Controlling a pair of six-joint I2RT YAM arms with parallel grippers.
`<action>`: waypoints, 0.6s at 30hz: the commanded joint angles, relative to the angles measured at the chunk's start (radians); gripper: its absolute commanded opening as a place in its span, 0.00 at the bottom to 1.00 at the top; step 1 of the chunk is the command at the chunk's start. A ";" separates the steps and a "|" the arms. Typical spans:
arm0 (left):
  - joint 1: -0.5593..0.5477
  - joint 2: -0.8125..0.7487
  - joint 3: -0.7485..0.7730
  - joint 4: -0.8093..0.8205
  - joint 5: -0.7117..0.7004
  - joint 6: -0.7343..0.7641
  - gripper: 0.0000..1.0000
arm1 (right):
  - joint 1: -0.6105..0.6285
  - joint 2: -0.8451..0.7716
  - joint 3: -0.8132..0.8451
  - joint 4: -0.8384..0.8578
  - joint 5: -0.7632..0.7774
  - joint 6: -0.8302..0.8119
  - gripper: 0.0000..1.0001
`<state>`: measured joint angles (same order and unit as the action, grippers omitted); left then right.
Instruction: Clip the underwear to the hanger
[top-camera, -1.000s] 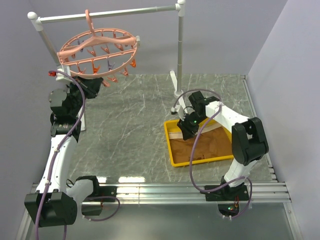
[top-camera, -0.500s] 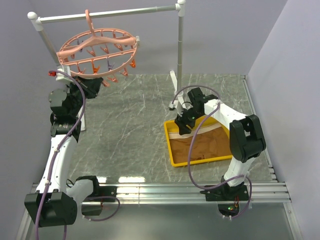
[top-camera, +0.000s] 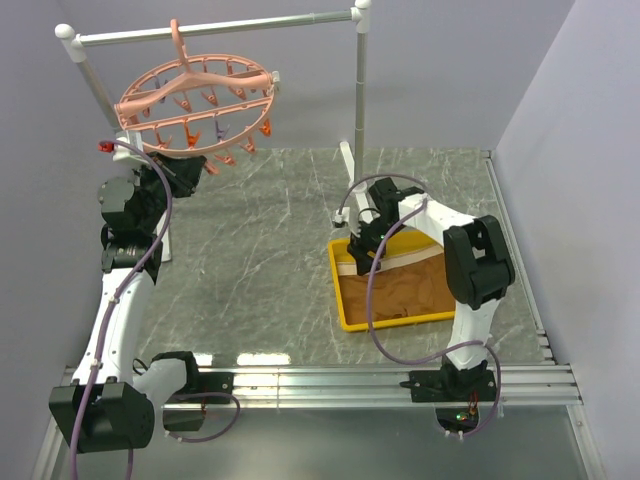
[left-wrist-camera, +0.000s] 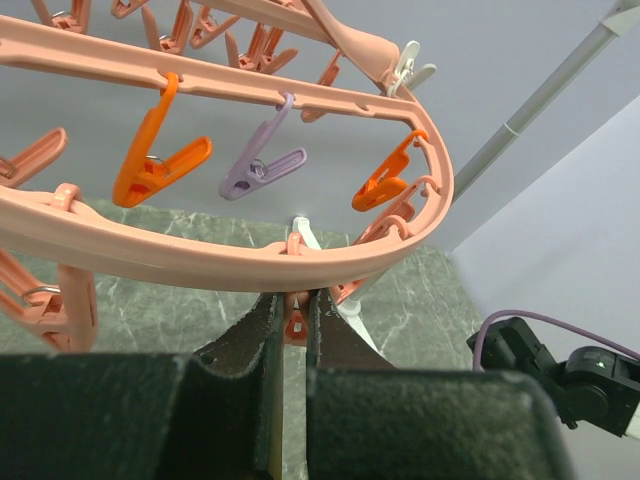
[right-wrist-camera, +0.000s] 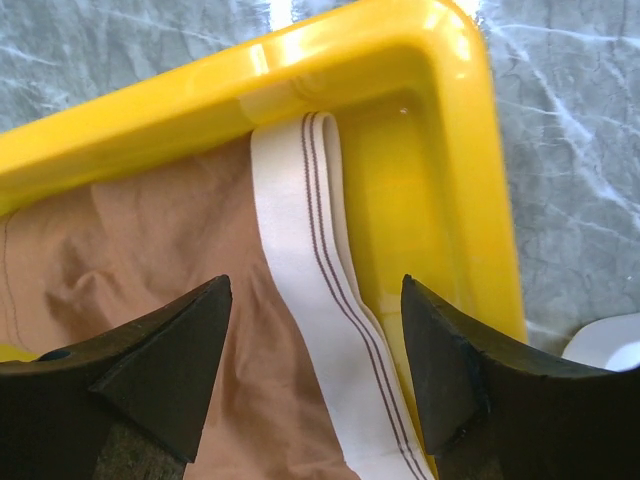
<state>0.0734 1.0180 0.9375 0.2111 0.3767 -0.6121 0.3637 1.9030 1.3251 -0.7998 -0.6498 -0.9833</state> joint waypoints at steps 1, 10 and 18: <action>0.003 -0.001 0.053 0.016 0.001 0.028 0.00 | 0.003 0.031 0.088 -0.061 -0.021 -0.022 0.76; 0.003 -0.004 0.044 0.022 0.004 0.025 0.00 | 0.023 0.015 0.062 0.054 0.047 0.078 0.79; 0.003 0.004 0.047 0.030 0.010 0.017 0.00 | 0.050 -0.075 -0.040 0.180 0.119 0.088 0.79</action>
<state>0.0734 1.0191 0.9470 0.1986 0.3771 -0.6025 0.4000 1.8763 1.2835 -0.6865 -0.5667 -0.8936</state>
